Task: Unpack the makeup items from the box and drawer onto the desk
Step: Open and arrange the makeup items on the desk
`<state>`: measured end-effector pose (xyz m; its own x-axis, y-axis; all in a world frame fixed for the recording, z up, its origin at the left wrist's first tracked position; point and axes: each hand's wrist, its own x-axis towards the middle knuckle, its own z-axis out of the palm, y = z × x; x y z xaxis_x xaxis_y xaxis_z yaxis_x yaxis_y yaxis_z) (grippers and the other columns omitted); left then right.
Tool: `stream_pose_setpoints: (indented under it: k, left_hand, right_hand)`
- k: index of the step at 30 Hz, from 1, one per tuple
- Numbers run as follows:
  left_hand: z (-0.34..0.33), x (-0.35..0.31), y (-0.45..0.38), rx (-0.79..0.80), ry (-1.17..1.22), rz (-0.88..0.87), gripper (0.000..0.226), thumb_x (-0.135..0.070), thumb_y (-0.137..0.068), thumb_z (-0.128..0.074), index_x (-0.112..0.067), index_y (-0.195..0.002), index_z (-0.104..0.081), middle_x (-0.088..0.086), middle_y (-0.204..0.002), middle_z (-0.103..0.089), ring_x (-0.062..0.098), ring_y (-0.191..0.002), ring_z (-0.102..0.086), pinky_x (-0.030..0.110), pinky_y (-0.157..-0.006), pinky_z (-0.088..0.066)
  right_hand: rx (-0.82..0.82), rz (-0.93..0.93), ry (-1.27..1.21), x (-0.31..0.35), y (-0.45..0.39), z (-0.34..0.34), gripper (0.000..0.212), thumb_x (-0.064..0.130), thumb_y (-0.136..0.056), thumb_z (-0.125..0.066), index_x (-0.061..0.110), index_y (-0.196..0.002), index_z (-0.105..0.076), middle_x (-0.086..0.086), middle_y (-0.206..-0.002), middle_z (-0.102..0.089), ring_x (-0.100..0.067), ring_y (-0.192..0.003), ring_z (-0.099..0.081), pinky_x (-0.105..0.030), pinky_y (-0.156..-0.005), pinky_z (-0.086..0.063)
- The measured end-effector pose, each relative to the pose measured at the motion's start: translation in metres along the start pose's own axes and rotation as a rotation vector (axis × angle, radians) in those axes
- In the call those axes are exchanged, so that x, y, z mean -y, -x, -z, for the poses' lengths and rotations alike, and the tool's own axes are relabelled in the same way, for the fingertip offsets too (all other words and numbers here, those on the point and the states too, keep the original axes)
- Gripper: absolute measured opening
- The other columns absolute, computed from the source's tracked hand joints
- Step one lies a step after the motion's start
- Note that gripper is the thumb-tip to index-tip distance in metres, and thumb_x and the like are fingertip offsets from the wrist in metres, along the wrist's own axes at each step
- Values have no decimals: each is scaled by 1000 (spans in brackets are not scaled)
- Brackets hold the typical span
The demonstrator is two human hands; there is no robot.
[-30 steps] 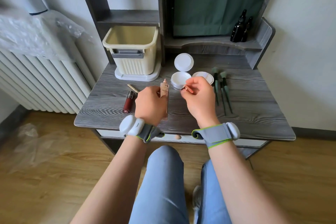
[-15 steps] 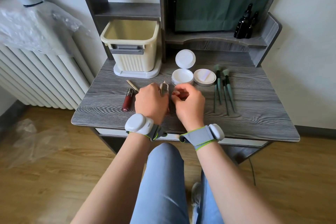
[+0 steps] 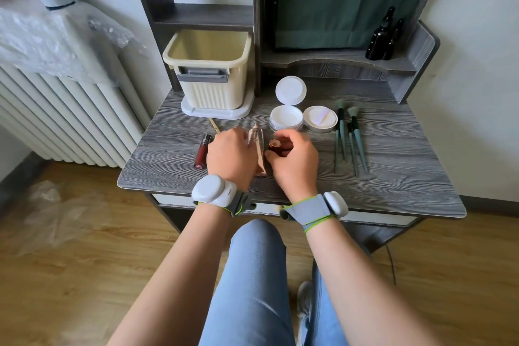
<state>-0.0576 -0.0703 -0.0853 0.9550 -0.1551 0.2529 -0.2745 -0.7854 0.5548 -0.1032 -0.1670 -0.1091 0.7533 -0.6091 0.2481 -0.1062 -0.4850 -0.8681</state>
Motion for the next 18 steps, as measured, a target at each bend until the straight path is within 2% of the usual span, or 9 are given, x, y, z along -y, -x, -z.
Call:
stream_pose_setpoints:
  k: [3, 7, 10, 15, 17, 18]
  left_hand:
    - [8, 3, 0, -47, -50, -1, 24, -9, -83, -54, -7, -102, -66, 15, -98, -67, 38, -89, -62, 39, -72, -48]
    - [13, 7, 0, -38, -193, 5, 17, -3, -85, -48, -1, -97, -59, 19, -99, -61, 39, -85, -59, 36, -62, -35]
    - [14, 7, 0, -1, -265, 13, 10, -3, -85, -47, -3, -91, -56, 20, -92, -62, 39, -84, -61, 35, -60, -37]
    - [16, 5, -4, 29, -236, 38, 11, -3, -80, -52, -2, -88, -61, 19, -85, -64, 39, -81, -64, 35, -58, -42]
    - [19, 5, -4, 34, -208, 62, 2, -4, -78, -57, -2, -77, -56, 17, -78, -60, 39, -78, -63, 34, -57, -41]
    - [20, 6, -3, 33, -186, 78, 12, -4, -76, -59, -4, -68, -50, 16, -74, -56, 38, -76, -63, 33, -56, -41]
  right_hand:
    - [-2, -6, -41, 2, 1, 5, 37, 11, -65, -77, 20, -99, -67, -2, -97, -66, -15, -80, -65, -36, -80, -55]
    - [-63, -8, -103, 6, 4, 7, 32, 10, -68, -75, 19, -97, -67, -2, -96, -65, -5, -76, -59, -36, -78, -55]
    - [-93, 20, -75, 8, 8, 9, 29, 14, -70, -73, 18, -98, -66, 0, -96, -64, -12, -87, -57, -37, -82, -52]
    - [-114, 121, -28, 18, 11, 16, 30, 12, -71, -70, 17, -100, -65, 1, -100, -64, -21, -97, -57, -36, -87, -47]
    - [-117, 163, -16, 22, 11, 18, 29, 12, -72, -70, 16, -100, -65, 0, -99, -65, -22, -97, -57, -35, -88, -46]
    - [-118, 178, -11, 25, 11, 19, 28, 12, -73, -70, 16, -100, -65, 0, -98, -65, -22, -97, -57, -34, -87, -46]
